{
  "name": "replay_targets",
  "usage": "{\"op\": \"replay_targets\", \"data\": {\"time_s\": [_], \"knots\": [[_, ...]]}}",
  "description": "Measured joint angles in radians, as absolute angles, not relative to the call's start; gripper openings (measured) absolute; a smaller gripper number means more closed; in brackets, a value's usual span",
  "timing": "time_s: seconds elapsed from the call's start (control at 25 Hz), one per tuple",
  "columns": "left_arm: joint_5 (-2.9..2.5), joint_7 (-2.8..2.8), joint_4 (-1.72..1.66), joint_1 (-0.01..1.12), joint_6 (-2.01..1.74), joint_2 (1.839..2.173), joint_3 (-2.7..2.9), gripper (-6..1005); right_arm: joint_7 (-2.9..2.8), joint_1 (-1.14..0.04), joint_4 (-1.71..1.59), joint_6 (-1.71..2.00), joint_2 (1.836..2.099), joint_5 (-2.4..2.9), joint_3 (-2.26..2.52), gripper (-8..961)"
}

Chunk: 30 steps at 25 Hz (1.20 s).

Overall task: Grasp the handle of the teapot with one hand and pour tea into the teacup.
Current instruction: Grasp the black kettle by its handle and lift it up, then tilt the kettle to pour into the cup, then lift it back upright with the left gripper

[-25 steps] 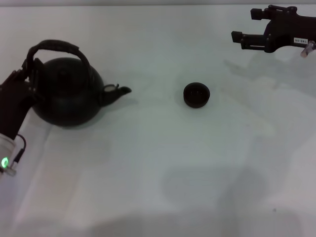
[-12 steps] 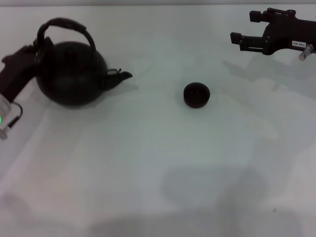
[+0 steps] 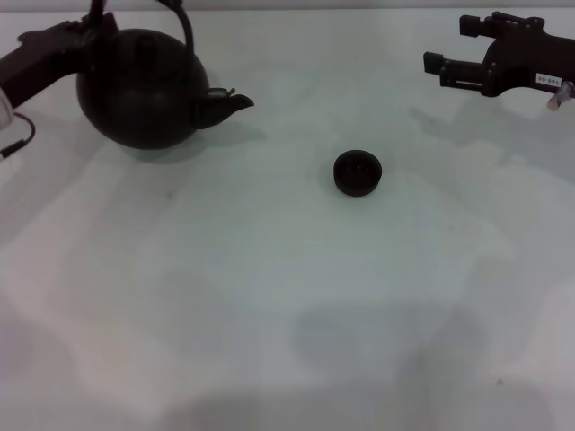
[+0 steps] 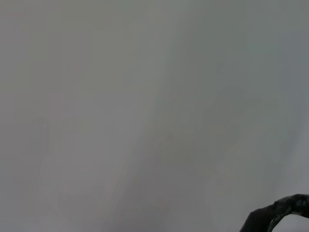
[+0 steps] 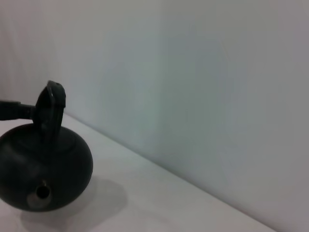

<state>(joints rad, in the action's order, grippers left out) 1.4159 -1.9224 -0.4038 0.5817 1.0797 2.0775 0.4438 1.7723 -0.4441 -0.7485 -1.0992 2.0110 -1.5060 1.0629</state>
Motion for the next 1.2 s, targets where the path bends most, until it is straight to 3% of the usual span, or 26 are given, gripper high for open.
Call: {"op": "replay_targets", "data": {"time_s": [0.32,0.68,1.2], "knots": [[1.431,-1.593,-0.660,0.533,0.959,2.084,0.816,181,1.819,-0.416,-0.748,-1.099,2.009,-1.623,1.063,818],[1.327,-1.219,-1.081,0.382,0.723,2.075,1.275,182,1.837,-0.389,-0.749,-1.107,2.009,-1.680,1.014,817],[0.969,-0.852,-1.278,0.374,0.784,2.075,1.389,182,1.875,-0.355,-0.741,-1.139,2.006,-1.836,0.944,816]]}}
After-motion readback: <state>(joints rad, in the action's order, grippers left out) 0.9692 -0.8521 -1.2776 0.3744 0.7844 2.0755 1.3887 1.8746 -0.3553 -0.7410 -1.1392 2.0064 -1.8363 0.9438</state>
